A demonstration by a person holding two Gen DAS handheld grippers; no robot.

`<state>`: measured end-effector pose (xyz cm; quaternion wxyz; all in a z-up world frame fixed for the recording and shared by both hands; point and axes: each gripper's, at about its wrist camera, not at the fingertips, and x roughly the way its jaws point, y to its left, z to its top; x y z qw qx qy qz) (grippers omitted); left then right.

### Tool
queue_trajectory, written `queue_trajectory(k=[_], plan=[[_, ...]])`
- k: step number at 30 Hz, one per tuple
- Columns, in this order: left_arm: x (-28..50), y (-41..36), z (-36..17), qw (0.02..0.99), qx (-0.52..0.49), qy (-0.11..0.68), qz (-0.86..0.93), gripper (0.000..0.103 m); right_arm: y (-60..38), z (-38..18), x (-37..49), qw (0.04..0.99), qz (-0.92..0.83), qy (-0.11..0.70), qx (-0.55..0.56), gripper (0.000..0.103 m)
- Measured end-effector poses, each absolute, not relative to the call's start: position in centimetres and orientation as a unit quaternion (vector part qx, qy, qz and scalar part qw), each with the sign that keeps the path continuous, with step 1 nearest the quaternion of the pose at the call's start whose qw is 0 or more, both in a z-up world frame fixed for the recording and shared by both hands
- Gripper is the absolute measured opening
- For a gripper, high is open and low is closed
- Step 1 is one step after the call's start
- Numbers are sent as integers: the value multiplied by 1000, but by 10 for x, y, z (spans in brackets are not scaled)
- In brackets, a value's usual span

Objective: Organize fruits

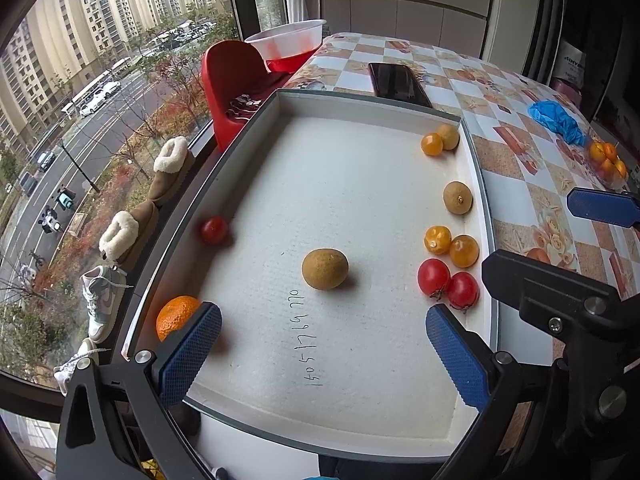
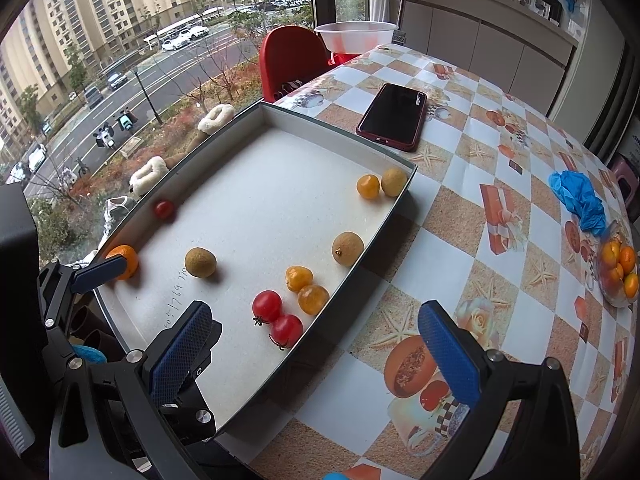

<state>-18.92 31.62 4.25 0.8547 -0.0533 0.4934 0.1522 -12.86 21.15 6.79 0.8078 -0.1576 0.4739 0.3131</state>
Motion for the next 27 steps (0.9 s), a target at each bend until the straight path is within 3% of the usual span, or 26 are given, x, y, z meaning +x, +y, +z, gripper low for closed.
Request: queue_trajectory(k=[27], plan=[[-190,311,42,852,-43,496,165,103,201,68,-129,806,327,475,-135,103]])
